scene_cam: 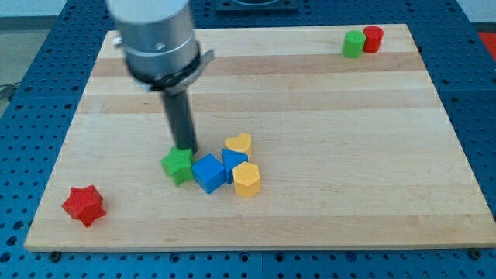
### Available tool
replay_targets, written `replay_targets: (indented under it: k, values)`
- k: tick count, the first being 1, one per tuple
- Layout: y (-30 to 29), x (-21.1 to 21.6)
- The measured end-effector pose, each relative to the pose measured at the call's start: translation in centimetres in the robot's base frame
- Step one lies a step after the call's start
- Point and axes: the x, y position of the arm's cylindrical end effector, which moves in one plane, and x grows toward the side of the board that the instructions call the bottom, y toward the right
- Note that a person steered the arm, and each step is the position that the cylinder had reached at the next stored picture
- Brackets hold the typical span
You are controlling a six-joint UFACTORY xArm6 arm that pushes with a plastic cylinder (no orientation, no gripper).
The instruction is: Push the yellow hexagon below the red star
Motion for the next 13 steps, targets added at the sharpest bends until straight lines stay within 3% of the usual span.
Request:
replay_targets:
  k: [2,4,5,6,7,8,13]
  values:
    - [-4.9,7.5]
    - [2.9,-7.9]
    - [13.3,-8.9]
    - [16.9,-5.2]
    - [16.9,-0.4]
    - [15.8,0.0]
    - [4.3,8.2]
